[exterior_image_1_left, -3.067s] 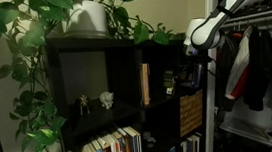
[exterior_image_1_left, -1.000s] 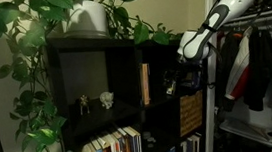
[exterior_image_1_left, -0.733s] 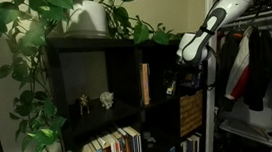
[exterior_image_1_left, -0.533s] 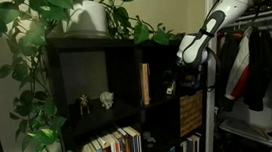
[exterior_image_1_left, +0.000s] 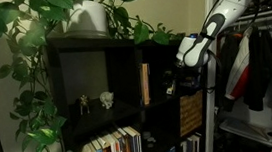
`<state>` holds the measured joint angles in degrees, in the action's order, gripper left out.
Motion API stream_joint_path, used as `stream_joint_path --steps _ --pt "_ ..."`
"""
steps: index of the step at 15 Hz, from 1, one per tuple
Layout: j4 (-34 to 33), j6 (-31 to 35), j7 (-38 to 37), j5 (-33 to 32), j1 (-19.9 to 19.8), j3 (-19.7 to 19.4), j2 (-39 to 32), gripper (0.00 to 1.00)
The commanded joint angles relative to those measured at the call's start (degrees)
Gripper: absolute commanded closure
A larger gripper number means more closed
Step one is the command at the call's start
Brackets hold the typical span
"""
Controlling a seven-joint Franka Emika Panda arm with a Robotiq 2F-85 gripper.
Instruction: Move the black book to the first shelf from the right
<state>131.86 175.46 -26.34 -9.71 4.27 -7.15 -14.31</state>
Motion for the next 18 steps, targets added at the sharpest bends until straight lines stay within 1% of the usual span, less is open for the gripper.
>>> stream_joint_path --steps 1,7,11,15,18 --pt "-1.94 1.87 -1.98 -1.31 1.94 -2.07 -1.56 0.0" --pt "-1.36 1.05 -1.73 -0.61 2.19 -1.27 0.09 0.0" --pt "-2.71 1.99 -3.12 -2.29 3.7 -3.75 -1.16 0.0" --pt "-3.71 1.94 -3.1 -2.64 4.44 -5.09 -2.84 0.0" --pt "-4.62 2.52 -4.09 -5.05 6.62 -8.06 -4.15 0.0"
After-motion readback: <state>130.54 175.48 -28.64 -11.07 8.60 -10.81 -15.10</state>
